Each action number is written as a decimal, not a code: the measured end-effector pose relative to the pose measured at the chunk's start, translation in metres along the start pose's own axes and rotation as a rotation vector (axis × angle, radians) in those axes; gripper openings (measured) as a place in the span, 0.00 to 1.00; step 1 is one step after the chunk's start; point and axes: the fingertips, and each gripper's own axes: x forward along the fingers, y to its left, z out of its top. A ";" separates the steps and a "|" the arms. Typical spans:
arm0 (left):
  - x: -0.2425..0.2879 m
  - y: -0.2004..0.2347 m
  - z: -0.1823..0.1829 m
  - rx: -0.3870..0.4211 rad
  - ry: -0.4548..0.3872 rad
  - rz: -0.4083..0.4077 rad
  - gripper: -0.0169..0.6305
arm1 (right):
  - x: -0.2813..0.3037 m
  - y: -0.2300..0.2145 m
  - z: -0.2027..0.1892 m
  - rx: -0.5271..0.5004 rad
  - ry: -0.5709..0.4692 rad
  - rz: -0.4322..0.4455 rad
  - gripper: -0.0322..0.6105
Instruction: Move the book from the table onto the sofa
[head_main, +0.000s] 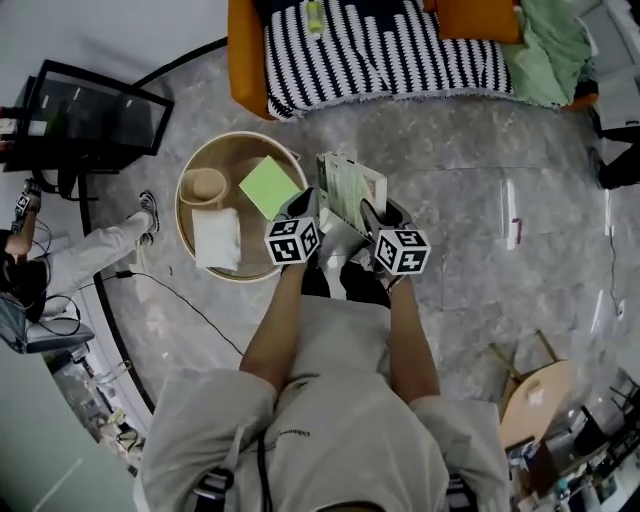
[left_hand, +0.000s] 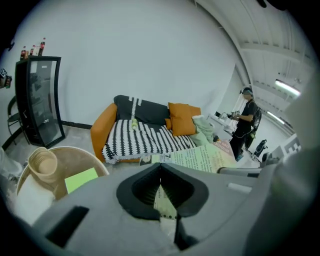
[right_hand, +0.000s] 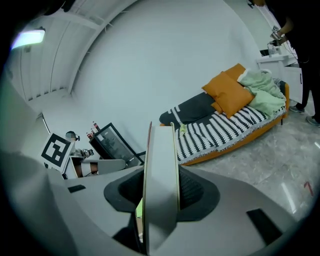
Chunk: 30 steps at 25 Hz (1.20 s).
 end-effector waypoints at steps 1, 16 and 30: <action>0.006 -0.008 0.007 -0.004 -0.016 -0.002 0.04 | -0.006 -0.009 0.009 0.006 -0.010 -0.008 0.31; 0.083 -0.048 0.090 0.030 -0.095 -0.009 0.04 | -0.063 -0.126 0.067 0.013 -0.079 -0.230 0.31; 0.194 -0.007 0.230 0.056 -0.127 0.000 0.04 | 0.044 -0.168 0.180 0.014 0.013 -0.212 0.31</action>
